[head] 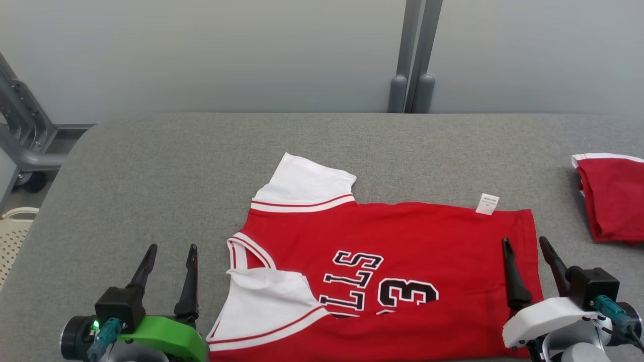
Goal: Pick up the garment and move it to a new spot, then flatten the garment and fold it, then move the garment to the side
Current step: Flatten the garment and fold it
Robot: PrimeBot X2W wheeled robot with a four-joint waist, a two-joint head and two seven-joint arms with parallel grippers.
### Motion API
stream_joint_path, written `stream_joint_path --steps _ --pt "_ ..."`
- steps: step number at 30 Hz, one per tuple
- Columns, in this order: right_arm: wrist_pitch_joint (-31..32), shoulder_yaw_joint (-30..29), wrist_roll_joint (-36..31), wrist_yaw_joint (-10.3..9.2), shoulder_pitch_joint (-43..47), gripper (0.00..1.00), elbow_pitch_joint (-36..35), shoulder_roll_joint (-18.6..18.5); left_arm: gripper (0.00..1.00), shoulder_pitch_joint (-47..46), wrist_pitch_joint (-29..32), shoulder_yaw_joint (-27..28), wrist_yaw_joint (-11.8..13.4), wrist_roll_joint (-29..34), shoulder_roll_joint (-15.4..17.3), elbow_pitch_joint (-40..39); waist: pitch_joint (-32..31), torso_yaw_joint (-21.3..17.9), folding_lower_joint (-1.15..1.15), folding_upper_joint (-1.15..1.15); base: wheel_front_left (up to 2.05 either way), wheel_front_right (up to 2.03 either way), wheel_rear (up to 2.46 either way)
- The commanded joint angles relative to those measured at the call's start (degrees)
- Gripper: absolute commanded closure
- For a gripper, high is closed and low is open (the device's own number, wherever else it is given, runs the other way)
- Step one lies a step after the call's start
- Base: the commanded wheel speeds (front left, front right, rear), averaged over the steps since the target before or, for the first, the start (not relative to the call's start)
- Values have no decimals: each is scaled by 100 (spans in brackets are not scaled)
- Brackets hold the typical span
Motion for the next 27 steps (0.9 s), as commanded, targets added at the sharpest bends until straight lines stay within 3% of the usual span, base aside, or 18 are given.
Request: stream_joint_path --steps 1,22,27 --pt "4 -26 -15 -5 -55 0 31 -19 0 4 -15 13 -28 35 9 33 -1 -10 0 0 0 0 0" --pt "111 -83 276 -5 -250 0 30 -18 0 -214 51 -47 38 108 -49 284 186 -52 0 0 0 0 0" --pt "866 -260 28 -4 -452 0 17 -12 0 -787 216 -262 -222 229 18 460 494 -58 0 0 0 0 0"
